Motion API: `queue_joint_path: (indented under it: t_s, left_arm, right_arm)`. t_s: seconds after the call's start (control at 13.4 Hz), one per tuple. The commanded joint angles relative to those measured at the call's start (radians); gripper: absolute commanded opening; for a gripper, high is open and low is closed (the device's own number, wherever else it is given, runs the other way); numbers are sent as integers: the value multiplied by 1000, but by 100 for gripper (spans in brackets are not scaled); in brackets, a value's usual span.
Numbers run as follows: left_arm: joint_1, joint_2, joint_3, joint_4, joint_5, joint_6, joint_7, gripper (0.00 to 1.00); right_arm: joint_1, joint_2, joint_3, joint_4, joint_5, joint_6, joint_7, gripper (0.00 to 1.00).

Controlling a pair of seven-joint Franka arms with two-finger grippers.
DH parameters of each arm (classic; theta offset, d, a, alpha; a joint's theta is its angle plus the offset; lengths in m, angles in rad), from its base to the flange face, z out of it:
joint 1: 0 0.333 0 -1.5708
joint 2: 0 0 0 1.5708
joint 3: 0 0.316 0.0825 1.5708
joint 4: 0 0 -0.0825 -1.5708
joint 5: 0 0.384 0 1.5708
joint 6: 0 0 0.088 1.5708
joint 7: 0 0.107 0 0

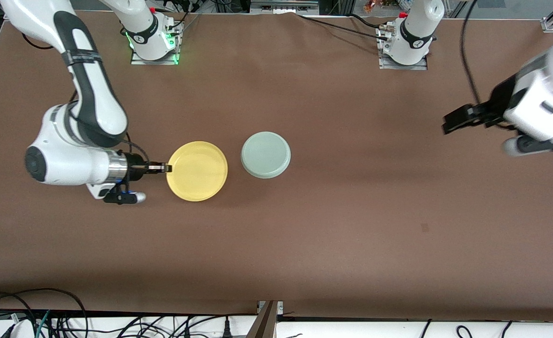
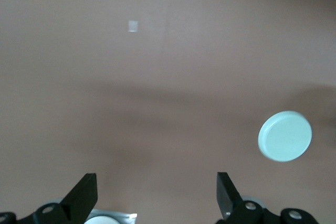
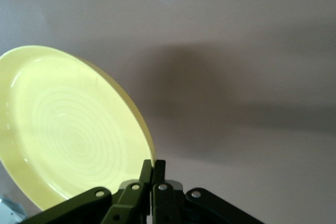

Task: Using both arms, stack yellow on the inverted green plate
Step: 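Carry the yellow plate onto the inverted green plate with the right gripper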

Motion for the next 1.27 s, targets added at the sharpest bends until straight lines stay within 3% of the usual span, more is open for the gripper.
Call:
queue_joint_path:
  t_s: [0.0,0.22,0.3,0.37,0.67,1.19]
  left_arm:
    - [12,-165,-13,-242,102,64,98,100]
    - [26,-400,-13,-699,147,382,127,100]
    - [37,-432,-13,-801,149,474,135,100]
    - [46,-431,-13,-840,149,525,136,100]
    - [81,-379,-13,-848,149,575,138,100]
    - [83,-345,-10,-831,188,598,136,100]
  right_arm:
    - [116,-98,3,-169,12,151,107,0]
    - [196,-131,65,-325,12,375,196,0]
    - [196,-132,107,-361,13,435,222,0]
    - [196,-132,143,-399,12,498,248,0]
    - [196,-120,229,-526,13,708,251,0]
    - [204,-83,234,-525,12,736,251,0]
